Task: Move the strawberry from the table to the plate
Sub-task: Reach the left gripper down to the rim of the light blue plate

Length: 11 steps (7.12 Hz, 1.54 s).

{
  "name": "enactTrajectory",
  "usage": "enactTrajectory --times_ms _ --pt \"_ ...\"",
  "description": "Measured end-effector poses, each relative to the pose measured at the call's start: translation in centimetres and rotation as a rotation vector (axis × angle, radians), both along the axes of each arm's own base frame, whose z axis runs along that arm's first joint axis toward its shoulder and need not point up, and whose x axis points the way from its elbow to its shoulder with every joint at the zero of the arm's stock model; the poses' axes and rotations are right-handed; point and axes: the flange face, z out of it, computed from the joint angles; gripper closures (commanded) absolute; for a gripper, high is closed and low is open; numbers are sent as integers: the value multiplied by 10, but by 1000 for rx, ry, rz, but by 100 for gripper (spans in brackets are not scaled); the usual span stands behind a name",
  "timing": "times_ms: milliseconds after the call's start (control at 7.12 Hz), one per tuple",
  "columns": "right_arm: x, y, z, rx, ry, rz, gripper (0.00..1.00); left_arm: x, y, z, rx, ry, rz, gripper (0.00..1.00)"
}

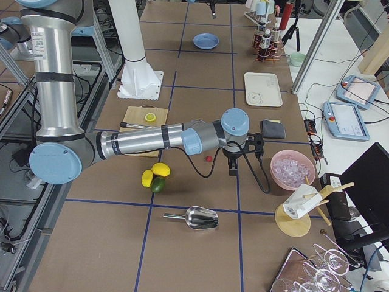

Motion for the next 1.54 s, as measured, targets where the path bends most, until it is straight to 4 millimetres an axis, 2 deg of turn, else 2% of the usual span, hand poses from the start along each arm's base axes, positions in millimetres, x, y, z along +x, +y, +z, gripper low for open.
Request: enactTrajectory --times_ms 281,561,842,982,1123,1263,1544 --pt "-1 0 -4 -4 -3 8 0 52 16 8 -8 -29 -34 11" --pt "-1 0 -7 -8 -6 14 0 77 27 14 -12 -50 -33 19" --pt "-1 1 -7 -8 -8 14 0 86 32 15 -12 -55 -17 56" --pt "-1 1 -8 -8 -9 14 0 87 34 16 -14 -57 -13 79" --pt "-1 2 -7 -9 -10 14 0 86 36 18 -15 -61 -11 95" --pt "-1 2 -7 -10 -10 13 0 84 38 21 -16 -66 -8 100" --pt "-1 3 -6 -12 -10 13 0 79 44 22 -16 -64 -5 100"
